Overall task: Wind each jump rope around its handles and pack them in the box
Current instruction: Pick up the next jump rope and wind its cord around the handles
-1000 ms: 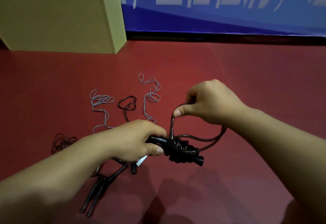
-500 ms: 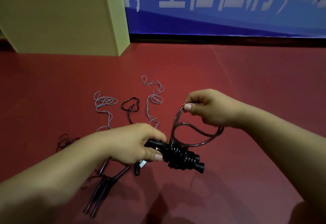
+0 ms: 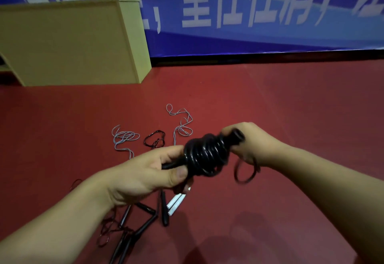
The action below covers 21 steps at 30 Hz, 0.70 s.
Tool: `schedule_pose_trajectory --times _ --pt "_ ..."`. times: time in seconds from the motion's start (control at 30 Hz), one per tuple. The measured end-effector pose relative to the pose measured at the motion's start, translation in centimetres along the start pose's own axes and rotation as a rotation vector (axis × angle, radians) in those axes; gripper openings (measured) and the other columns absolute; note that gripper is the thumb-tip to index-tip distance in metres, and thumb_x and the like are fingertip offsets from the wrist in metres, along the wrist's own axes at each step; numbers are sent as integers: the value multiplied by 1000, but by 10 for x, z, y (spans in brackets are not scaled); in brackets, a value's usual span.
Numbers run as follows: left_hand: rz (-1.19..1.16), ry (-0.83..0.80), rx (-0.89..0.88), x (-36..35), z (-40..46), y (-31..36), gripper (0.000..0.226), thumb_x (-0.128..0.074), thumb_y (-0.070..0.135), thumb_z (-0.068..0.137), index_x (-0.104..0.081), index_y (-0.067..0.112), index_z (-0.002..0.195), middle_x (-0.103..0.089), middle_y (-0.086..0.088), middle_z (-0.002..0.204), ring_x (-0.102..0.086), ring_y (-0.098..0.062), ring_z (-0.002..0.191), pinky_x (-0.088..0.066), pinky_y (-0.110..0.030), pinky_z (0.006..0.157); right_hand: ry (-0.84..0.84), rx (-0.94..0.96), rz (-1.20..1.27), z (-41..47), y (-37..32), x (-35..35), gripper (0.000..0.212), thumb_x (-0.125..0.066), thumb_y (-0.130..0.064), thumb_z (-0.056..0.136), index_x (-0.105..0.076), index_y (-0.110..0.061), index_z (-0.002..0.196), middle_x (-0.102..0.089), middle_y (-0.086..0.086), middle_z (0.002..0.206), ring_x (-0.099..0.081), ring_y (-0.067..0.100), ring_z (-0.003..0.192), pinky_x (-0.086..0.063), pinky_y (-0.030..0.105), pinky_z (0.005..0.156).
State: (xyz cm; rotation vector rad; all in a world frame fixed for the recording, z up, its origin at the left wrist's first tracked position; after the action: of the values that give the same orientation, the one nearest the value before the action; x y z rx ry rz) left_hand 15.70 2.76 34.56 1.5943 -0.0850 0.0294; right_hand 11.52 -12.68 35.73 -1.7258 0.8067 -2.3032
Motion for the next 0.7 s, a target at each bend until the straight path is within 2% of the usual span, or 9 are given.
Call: schedule_pose_trajectory --times 0.07,0.13,0.2,0.27,0.37,0.43,0.53,0.7 --pt "-230 54 -3 6 -1 0 46 -82 39 74 -69 26 116 -62 2 79 -58 -10 71 -51 -35 86 -24 -9 3 0 -5 -2 49 -45 -74 82 -58 -30 67 -48 -3 57 -41 5 55 -40 29 58" --pt "-413 147 9 15 -1 -4 49 -90 38 63 -71 25 106 -56 -2 70 -56 -14 64 -55 -38 83 -60 2 -48 0 -12 -7 42 -49 -61 89 -55 -24 71 -49 -1 60 -43 9 57 -39 32 59" --pt "-470 261 21 25 -2 -6 45 -94 37 56 -72 24 94 -55 -4 68 -56 -14 61 -57 -35 76 -102 1 -115 -1 -16 -14 39 -51 -53 94 -51 -21 72 -50 0 61 -46 15 60 -38 33 59" --pt "-457 385 70 34 -4 -12 38 -90 36 62 -69 23 92 -55 -4 69 -55 -13 59 -57 -33 70 -160 -3 -168 -5 -22 -22 37 -48 -53 95 -49 -24 73 -50 -2 63 -50 19 66 -42 35 62" --pt "-415 556 125 44 -7 -23 7 -68 27 78 -67 24 84 -54 -3 70 -51 -11 57 -50 -31 65 -246 7 -183 -12 -30 -35 37 -46 -54 96 -56 -23 80 -55 -1 69 -53 20 70 -46 36 64" --pt "-383 642 147 49 -9 -26 9 -64 28 76 -67 24 83 -58 -3 71 -52 -9 57 -48 -30 64 -275 16 -183 -15 -36 -43 39 -47 -54 96 -59 -18 86 -55 -2 68 -52 21 70 -45 36 63" --pt "-290 755 212 59 -15 -30 21 -66 35 73 -66 18 85 -66 0 70 -50 -10 59 -46 -30 64 -320 36 -193 -18 -51 -53 41 -46 -54 96 -55 -16 83 -51 -3 69 -51 24 71 -43 35 62" --pt "-119 817 308 72 -19 -39 22 -69 36 80 -65 15 78 -68 0 69 -46 -8 51 -42 -27 59 -340 74 -181 -23 -70 -56 37 -46 -50 98 -54 -17 84 -52 2 74 -46 24 69 -41 35 63"
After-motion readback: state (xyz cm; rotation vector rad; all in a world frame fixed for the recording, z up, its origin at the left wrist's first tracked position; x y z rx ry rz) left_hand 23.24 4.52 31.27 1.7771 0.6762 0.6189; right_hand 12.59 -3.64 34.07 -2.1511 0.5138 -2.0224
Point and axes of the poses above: each hand's wrist, its own z-axis towards the middle knuckle, its own x-axis out of the back of the hand, y = z × x, the point moved 10 cm from there along z, towards the middle knuckle
